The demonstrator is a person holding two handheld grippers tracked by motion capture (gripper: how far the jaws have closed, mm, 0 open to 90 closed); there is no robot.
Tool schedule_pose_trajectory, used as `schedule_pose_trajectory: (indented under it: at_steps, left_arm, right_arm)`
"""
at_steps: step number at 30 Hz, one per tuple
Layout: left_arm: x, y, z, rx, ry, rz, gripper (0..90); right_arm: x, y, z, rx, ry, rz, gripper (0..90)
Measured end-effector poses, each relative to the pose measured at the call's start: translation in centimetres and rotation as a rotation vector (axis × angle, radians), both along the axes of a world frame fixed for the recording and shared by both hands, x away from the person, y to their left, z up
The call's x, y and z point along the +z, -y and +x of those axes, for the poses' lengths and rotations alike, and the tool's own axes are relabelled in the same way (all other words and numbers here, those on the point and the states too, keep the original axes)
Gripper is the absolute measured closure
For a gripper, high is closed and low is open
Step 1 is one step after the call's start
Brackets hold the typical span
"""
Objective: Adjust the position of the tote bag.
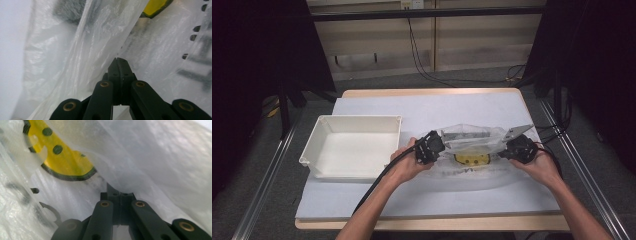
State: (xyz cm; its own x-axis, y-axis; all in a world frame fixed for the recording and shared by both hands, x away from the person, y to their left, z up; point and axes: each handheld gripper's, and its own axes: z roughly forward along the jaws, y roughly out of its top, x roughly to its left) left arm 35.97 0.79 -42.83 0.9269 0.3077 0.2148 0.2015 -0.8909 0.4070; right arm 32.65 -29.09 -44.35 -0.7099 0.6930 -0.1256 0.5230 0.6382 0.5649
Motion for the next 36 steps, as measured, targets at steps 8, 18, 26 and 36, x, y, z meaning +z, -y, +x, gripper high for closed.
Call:
schedule_pose_trajectory:
  at_steps: [8, 18, 26, 36]
  left_arm:
    - [1.0, -0.6, 2.3, 0.037, -0.008, 0.017, 90.0]
    - [1.0, -1.3, 3.4, 0.052, -0.032, -0.017, 90.0]
    - [1.3, 0.8, 2.9, -0.043, -0.057, -0.060, 90.0]
    - [0.4, 1.9, 3.9, -0.036, -0.058, -0.022, 90.0]
  right_arm:
    - [1.0, 0.4, 1.6, -0.011, 0.020, 0.008, 90.0]
    - [1.0, 1.0, 2.6, -0.032, 0.020, 0.007, 90.0]
    - [1.6, -0.6, 3.0, 0.008, 0.023, 0.077, 90.0]
    - [1.6, -0.9, 3.8, -0.008, 0.048, 0.083, 90.0]
